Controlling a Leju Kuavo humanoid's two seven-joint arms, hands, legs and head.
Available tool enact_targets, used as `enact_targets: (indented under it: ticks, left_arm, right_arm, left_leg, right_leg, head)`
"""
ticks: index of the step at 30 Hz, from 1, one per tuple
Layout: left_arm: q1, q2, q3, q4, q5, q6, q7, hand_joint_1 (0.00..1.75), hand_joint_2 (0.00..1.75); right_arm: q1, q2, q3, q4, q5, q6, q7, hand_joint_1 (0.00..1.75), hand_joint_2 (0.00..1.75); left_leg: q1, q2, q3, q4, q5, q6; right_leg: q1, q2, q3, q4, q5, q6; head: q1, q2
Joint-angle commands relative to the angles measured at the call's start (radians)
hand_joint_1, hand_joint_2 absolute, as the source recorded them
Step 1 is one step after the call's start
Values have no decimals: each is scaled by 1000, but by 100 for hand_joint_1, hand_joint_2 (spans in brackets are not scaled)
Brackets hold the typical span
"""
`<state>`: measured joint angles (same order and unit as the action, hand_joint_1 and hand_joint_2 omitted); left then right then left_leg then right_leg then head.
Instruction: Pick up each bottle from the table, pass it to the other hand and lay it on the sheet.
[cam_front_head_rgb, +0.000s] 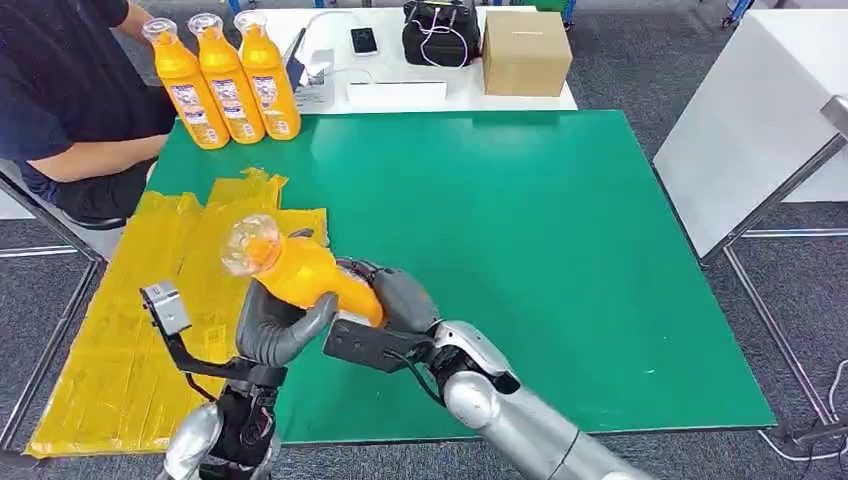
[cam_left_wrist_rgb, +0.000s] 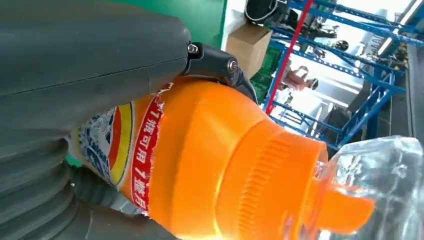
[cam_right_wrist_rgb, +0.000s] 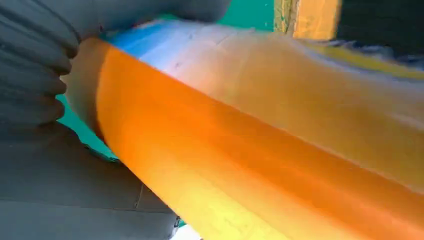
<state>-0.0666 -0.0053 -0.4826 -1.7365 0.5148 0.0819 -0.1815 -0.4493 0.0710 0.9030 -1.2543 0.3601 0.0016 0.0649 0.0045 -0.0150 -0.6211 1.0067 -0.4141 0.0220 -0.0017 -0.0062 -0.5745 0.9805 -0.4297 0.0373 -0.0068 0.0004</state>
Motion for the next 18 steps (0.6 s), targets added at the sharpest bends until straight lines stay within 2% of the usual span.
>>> enact_targets:
  ticks: [1, 2, 3, 4, 5, 7, 8, 9, 11, 12, 14, 18]
  left_arm:
    - [2, 10, 107, -71, -424, 94, -4, 175, 175]
    - [11, 1, 144, -84, -486, 86, 7, 175, 175]
    - [24, -10, 202, -93, -689, 122, 24, 175, 175]
    - [32, -24, 239, -101, -697, 83, 23, 175, 175]
    - [35, -27, 249, -103, -697, 73, 22, 175, 175]
    - [36, -33, 252, -102, -701, 68, 20, 175, 175]
    - [37, -35, 253, -99, -745, 74, 21, 175, 175]
    - [39, -28, 264, -95, -920, 123, 56, 175, 175]
    - [50, -25, 306, -101, -1130, 78, 112, 175, 175]
    - [40, 2, 312, -97, -1347, 41, 172, 175, 175]
    - [23, 4, 333, -72, -1378, 14, 172, 175, 175]
    - [19, -5, 336, -60, -1380, 13, 163, 175, 175]
  right_arm:
    - [123, -95, -183, -9, 115, -69, 9, 0, 0]
    - [151, -107, -219, -37, 139, -63, 1, 0, 0]
    - [206, -117, -284, -88, 195, -81, 0, 0, 0]
    - [232, -122, -313, -119, 213, -59, -8, 0, 0]
    - [239, -124, -319, -129, 217, -54, -10, 0, 0]
    - [243, -118, -322, -135, 223, -48, -7, 0, 0]
    - [247, -107, -332, -137, 232, -45, -6, 0, 0]
    - [276, -98, -369, -163, 236, -62, -11, 0, 0]
    - [374, -129, -433, -279, 242, -111, -38, 0, 0]
    - [398, -131, -469, -350, 228, -134, -74, 0, 0]
    - [423, -139, -502, -441, 224, -99, -52, 0, 0]
    - [420, -128, -506, -442, 226, -88, -45, 0, 0]
  left_leg:
    - [0, -1, 2, -1, 0, 0]
    - [1, -1, 5, -1, -2, 0]
    - [0, -3, 3, -1, 0, 0]
    - [0, -3, 1, -1, 0, 0]
    - [1, -3, 4, -1, -1, -1]
    - [0, -2, 2, 0, -1, 0]
    - [1, -1, 6, 1, -3, -1]
    - [-1, 0, 2, 0, -1, 0]
    - [0, 0, 3, 0, -2, -1]
    - [0, -2, 2, -1, -1, -1]
    - [0, -5, 2, 0, -1, -1]
    - [0, 0, 1, 0, -1, 0]
  right_leg:
    - [0, -2, 3, -1, -1, 0]
    - [1, -2, 7, -2, -2, 0]
    - [0, -3, 5, -2, -1, 0]
    - [0, -3, 3, -2, -1, 0]
    - [1, -4, 7, -2, -2, 0]
    - [0, -2, 4, -1, -1, 0]
    - [1, -2, 8, -1, -3, 0]
    - [0, 0, 2, 0, -1, 0]
    - [0, -1, 4, -1, -2, 0]
    - [0, -3, 3, -1, -2, 0]
    - [0, -6, 3, 0, -3, 0]
    - [0, 0, 1, 0, -1, 0]
  head:
    - [0, 0]
    - [0, 0]
    - [0, 0]
    - [0, 0]
    - [0, 0]
    - [1, 0]
    - [0, 0]
    - [0, 0]
    - [0, 0]
    - [0, 0]
    - [0, 0]
    - [0, 0]
